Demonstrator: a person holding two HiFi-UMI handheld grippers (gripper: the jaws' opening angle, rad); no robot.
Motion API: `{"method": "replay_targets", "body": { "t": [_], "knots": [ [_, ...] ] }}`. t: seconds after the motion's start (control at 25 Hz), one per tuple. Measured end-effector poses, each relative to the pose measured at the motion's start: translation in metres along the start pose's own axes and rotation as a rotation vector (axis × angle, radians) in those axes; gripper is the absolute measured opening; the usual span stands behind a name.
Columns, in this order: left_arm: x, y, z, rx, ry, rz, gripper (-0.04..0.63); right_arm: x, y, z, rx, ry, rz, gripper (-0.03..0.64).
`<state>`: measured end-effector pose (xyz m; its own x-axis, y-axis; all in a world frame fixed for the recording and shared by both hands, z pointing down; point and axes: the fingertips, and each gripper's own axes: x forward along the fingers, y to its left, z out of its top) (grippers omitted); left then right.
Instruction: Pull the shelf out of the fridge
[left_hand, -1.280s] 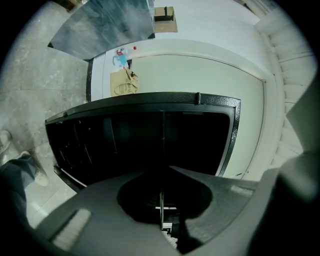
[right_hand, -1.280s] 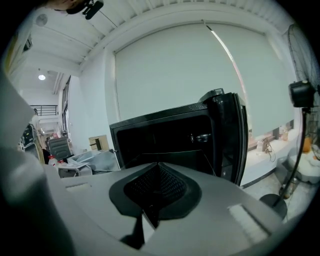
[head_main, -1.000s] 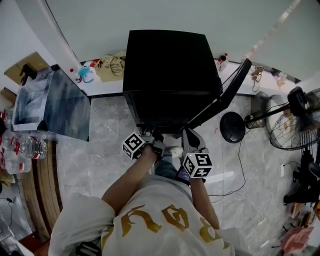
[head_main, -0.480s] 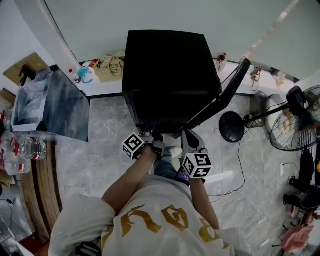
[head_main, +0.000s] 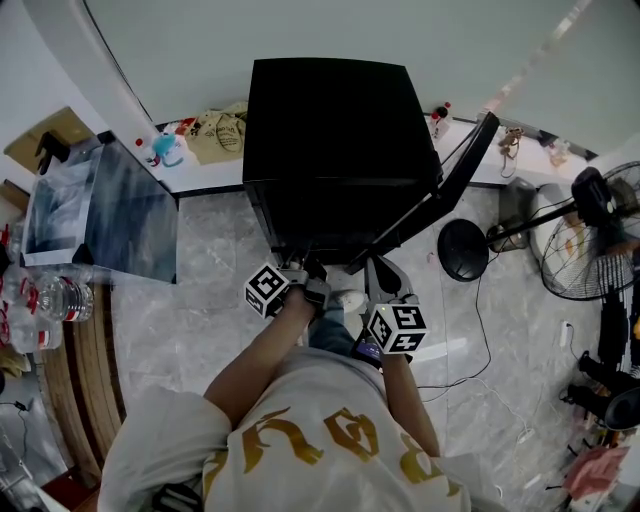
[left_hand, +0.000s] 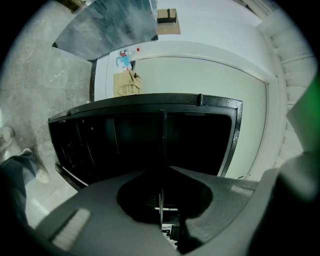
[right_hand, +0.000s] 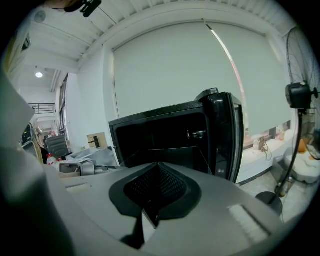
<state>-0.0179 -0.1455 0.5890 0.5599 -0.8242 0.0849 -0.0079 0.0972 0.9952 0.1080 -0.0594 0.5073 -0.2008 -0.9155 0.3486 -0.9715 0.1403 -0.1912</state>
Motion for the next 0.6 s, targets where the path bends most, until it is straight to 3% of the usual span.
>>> {"method": "replay_targets", "body": {
  "t": [0.6],
  "knots": [
    [-0.0032,0.0016,0.0010,-0.017,0.005,0.012,0.025,-0.0032,0.0010,0.0042,0.033,-0.013,-0.008,0.021]
  ]
}}
